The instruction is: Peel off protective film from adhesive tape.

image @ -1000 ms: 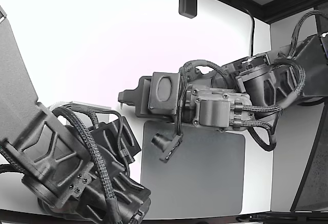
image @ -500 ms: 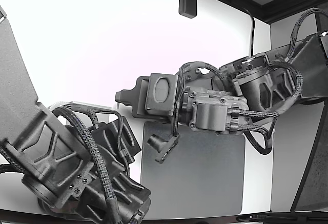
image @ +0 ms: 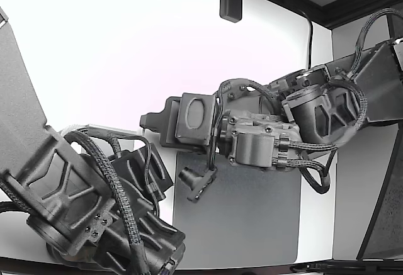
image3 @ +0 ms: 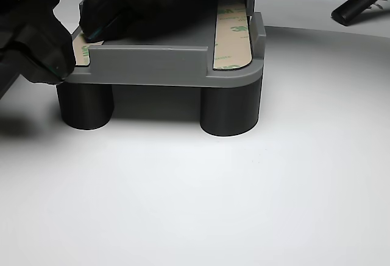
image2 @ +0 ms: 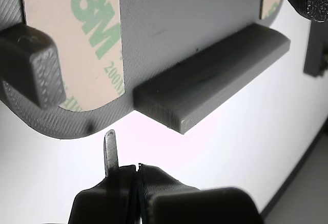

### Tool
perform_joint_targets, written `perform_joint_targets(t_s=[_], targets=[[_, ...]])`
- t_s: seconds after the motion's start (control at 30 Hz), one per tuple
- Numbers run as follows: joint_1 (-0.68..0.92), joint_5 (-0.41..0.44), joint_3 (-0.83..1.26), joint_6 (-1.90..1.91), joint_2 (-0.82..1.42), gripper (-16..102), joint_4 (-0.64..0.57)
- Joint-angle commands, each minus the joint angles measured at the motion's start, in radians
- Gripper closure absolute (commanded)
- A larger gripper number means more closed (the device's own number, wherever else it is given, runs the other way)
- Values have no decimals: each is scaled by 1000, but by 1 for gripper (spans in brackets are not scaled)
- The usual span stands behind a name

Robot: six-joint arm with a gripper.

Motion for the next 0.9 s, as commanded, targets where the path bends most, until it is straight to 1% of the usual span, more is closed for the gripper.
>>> perform_joint_targets(t_s=[0.0,0.27,0.4,0.87], targets=[[-6,9,-26,2,12,97,-12],[-3,5,-34,12,5,97,-11],[11,21,-46,25,-18,97,-8],[15,28,-77,51,-49,97,20]])
